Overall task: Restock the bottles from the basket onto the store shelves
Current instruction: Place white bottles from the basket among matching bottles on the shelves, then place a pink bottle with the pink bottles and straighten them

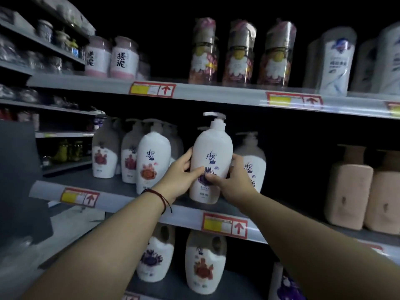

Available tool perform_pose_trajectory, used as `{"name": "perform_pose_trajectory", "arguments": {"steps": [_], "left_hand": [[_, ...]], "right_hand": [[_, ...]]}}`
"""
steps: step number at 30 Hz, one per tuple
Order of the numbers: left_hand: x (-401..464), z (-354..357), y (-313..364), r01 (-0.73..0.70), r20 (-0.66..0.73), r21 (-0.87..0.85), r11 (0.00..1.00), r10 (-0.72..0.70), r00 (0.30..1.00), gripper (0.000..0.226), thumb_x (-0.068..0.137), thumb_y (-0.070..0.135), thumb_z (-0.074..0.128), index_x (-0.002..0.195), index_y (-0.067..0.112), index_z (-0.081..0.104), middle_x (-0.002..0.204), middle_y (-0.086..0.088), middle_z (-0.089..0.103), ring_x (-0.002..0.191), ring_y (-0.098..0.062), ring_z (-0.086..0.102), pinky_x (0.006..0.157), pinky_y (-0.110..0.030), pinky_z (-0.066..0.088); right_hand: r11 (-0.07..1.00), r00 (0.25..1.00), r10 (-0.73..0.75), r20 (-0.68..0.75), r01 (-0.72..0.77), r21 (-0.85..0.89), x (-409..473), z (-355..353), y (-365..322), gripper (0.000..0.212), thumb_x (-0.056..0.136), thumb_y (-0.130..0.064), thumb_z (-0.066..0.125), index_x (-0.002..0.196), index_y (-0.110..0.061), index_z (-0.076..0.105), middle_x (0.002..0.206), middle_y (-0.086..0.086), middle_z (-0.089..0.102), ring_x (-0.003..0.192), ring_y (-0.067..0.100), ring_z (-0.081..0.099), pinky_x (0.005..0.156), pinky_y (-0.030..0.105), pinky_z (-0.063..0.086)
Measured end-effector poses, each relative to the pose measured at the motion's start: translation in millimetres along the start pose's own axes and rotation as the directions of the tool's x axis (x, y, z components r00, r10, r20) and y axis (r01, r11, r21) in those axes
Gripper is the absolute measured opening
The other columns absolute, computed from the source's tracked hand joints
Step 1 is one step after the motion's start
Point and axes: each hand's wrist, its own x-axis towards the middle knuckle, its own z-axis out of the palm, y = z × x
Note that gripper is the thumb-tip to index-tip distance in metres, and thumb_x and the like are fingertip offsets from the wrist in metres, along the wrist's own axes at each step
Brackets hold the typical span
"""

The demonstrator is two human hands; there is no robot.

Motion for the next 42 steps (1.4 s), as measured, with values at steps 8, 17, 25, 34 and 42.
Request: {"name": "perform_pose_trajectory", "arguments": {"steps": [8, 17, 25, 34, 42], "left_hand": [[11.0, -7.4, -48.3, -0.027, -0.028, 0.074, 0.997, 0.029, 0.999, 0.061, 0.094, 0.016, 0.054, 0.145, 0.038, 0.027, 0.134, 0.006, 0.056, 0.119, -0.008, 0.056, 0.101, -0.036, 0.047], [0.3, -1.7, -61.3, 0.024, -0.108, 0.449, 0.893, 0.028, 0.994, 0.088, 0.072, 0.059, 0.054, 0.147, 0.030, 0.018, 0.145, 0.002, 0.045, 0.130, -0.017, 0.047, 0.108, -0.045, 0.041], [-112.3, 35.9, -57.4, -0.446, 0.382, 0.884, 0.142, 0.332, 0.862, 0.044, 0.084, 0.037, 0.044, 0.119, 0.019, 0.062, 0.122, 0.001, 0.063, 0.118, -0.022, 0.055, 0.088, -0.037, 0.050], [-281.3, 114.6, -206.0, -0.273, 0.476, 0.844, 0.461, -0.410, 0.778, 0.034, 0.088, 0.042, 0.047, 0.112, 0.025, 0.064, 0.112, 0.002, 0.065, 0.108, -0.023, 0.058, 0.088, -0.037, 0.051], [-339.4, 179.9, -349.2, -0.253, 0.427, 0.892, 0.376, -0.884, 0.192, 0.039, 0.093, 0.036, 0.051, 0.124, 0.013, 0.057, 0.130, -0.013, 0.057, 0.121, -0.030, 0.054, 0.097, -0.035, 0.043]], "right_hand": [[0.995, 0.999, 0.030, -0.033, -0.033, -0.094, 13.6, 27.1, 35.3, 0.082, 0.068, -0.035, 0.081, 0.133, -0.028, 0.032, 0.123, 0.002, 0.061, 0.110, 0.024, 0.060, 0.095, 0.048, 0.049], [0.958, 0.998, 0.000, -0.062, -0.018, -0.286, -15.2, 26.8, 29.3, 0.070, 0.084, -0.033, 0.067, 0.139, -0.012, 0.028, 0.132, 0.011, 0.051, 0.123, 0.028, 0.048, 0.094, 0.033, 0.038], [0.462, 0.894, -0.416, 0.168, 0.366, -0.808, -112.6, -19.9, 69.6, 0.041, 0.077, -0.022, 0.057, 0.114, -0.005, 0.056, 0.115, 0.015, 0.059, 0.102, 0.036, 0.055, 0.084, 0.042, 0.046], [0.422, 0.781, 0.383, 0.494, 0.327, -0.845, -325.5, -59.3, 224.0, 0.042, 0.077, -0.018, 0.058, 0.119, -0.011, 0.055, 0.124, 0.015, 0.055, 0.115, 0.036, 0.053, 0.089, 0.041, 0.048], [0.379, 0.344, 0.848, 0.404, 0.141, -0.915, -400.6, -32.6, 381.3, 0.037, 0.095, -0.025, 0.048, 0.131, -0.020, 0.050, 0.135, 0.006, 0.054, 0.122, 0.025, 0.054, 0.094, 0.035, 0.046]]}}
